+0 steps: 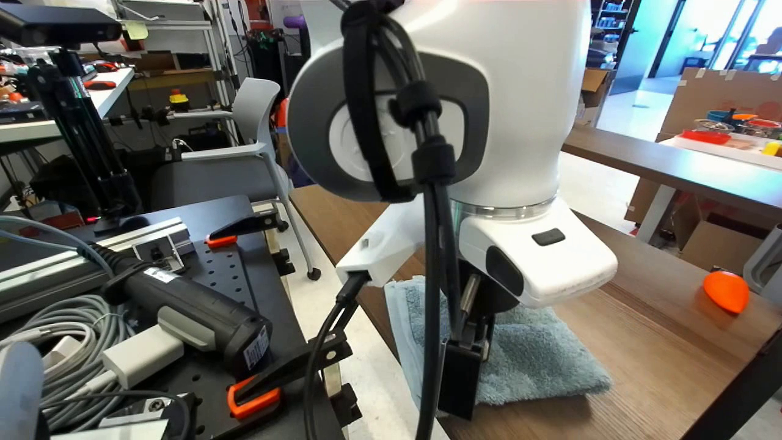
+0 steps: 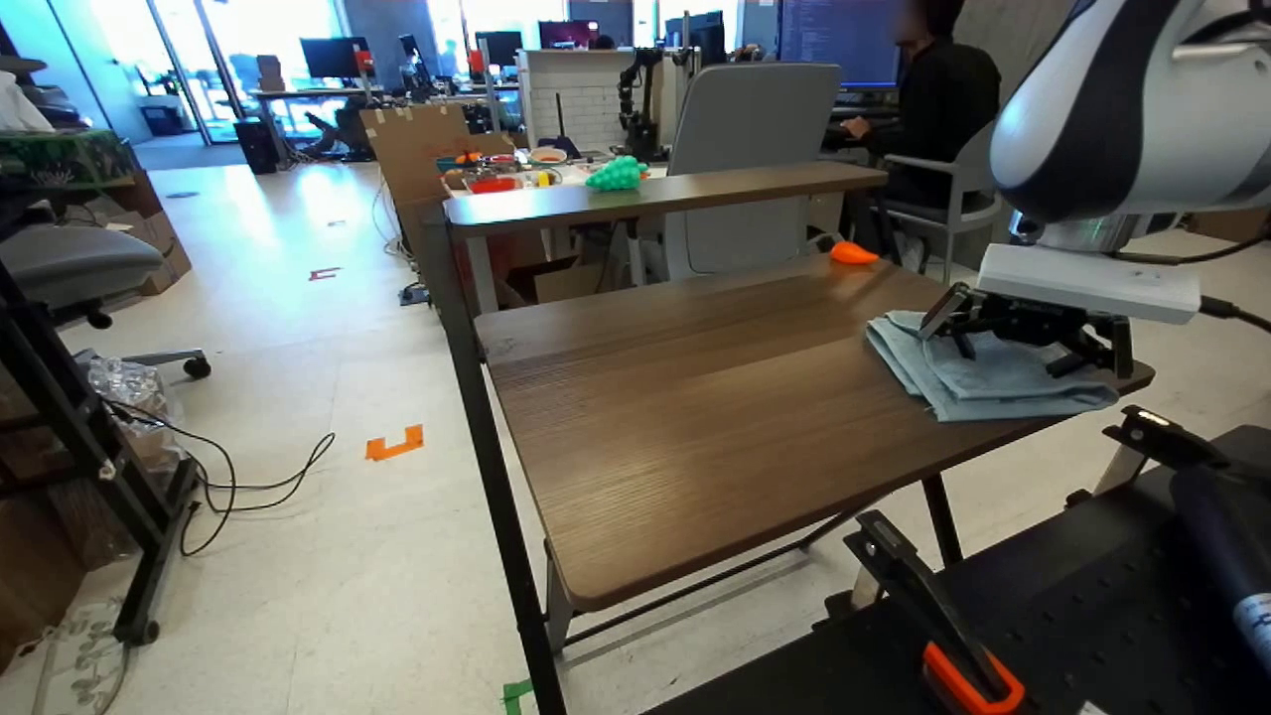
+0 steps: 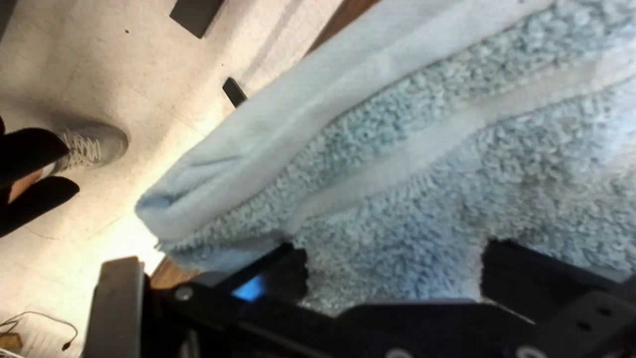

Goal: Use the towel to wipe the table

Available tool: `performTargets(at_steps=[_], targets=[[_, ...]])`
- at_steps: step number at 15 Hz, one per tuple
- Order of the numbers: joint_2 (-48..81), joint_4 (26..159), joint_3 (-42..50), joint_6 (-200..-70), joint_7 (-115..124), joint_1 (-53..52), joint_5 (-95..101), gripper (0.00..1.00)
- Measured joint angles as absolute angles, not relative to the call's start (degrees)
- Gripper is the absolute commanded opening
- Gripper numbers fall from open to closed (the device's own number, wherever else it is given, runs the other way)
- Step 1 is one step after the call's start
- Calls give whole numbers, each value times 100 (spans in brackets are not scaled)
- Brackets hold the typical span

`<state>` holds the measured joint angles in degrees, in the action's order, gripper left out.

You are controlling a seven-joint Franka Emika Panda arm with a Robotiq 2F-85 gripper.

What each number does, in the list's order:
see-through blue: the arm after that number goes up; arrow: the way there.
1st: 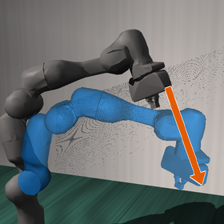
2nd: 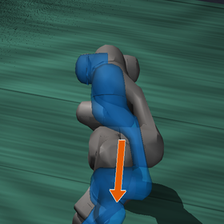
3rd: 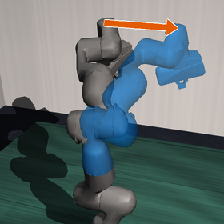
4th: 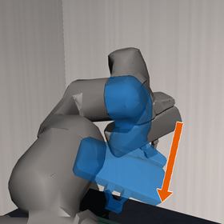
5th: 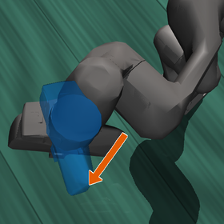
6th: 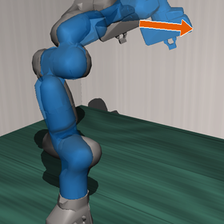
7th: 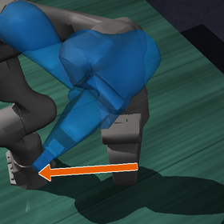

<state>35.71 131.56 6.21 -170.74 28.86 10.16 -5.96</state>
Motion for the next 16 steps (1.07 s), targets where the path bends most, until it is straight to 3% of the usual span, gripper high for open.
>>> performTargets(at_steps=[7, 16], targets=[[3963, 11896, 732, -15187, 3717, 289, -1383, 100], [4001, 11837, 708, -15099, 4426, -796, -1339, 100]])
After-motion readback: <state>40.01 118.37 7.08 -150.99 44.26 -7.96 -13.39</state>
